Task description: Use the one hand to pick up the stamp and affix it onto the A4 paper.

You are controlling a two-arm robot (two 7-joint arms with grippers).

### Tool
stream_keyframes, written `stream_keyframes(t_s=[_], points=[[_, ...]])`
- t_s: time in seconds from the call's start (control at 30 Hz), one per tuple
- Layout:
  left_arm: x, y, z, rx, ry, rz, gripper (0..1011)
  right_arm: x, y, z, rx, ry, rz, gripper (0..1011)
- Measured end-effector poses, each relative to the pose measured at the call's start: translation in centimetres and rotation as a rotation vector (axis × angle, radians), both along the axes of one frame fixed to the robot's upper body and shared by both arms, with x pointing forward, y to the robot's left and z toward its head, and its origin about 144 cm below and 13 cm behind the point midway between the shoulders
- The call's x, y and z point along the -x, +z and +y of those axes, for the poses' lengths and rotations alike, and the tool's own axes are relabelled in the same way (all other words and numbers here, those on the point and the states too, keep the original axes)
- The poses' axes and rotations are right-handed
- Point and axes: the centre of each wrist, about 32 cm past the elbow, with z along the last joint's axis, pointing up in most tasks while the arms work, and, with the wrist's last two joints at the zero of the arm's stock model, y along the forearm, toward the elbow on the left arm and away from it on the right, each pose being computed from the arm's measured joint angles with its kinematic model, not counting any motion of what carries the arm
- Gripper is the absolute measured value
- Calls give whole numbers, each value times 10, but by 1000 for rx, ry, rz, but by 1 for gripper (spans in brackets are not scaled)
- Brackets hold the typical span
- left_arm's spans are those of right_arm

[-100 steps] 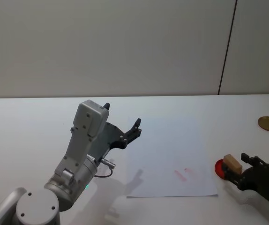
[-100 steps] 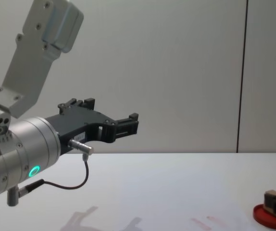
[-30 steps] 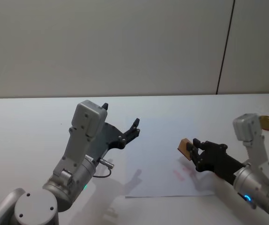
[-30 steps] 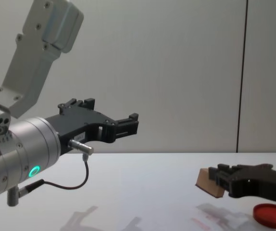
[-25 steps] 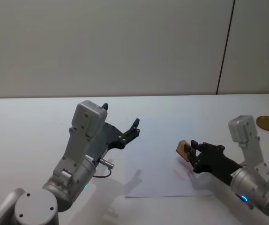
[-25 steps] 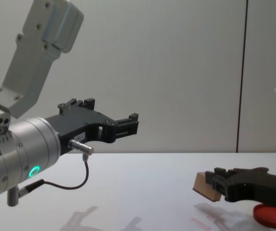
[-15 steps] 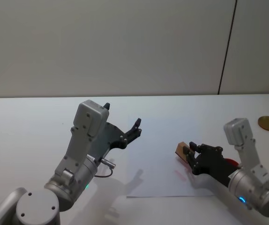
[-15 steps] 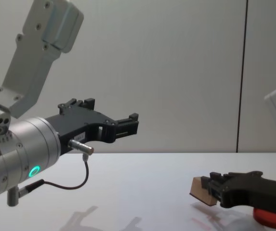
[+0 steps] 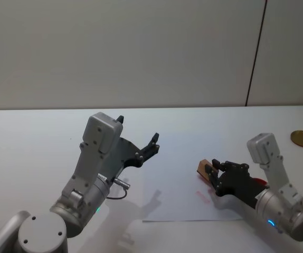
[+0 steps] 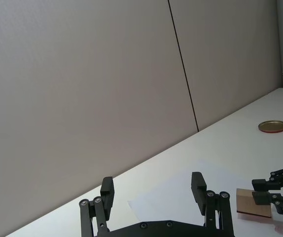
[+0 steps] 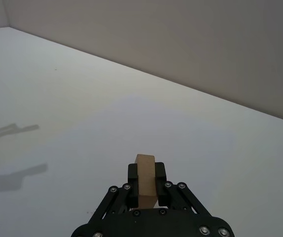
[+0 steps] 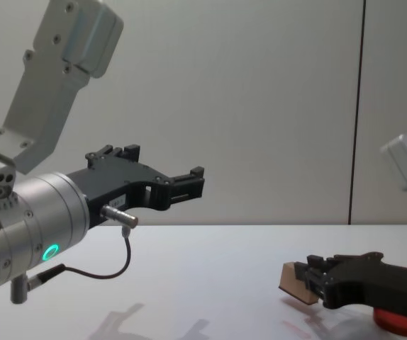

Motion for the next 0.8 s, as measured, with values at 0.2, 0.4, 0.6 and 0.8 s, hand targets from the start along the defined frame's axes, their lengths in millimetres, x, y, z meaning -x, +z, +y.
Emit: stream_keyframes(t_s=[0.2,0.4,0.6,0.8], points=[[0,0,0,0,0,0,993,-2,0,-1,8,2,9,194],[0,0,0,0,0,0,993,-4,-1,-2,14,3,25,194],[0,0,0,0,0,0,993,-6,0,-3,19,7,43,194],[0,0,0,0,0,0,993,-6,1,-4,22,10,56,194]])
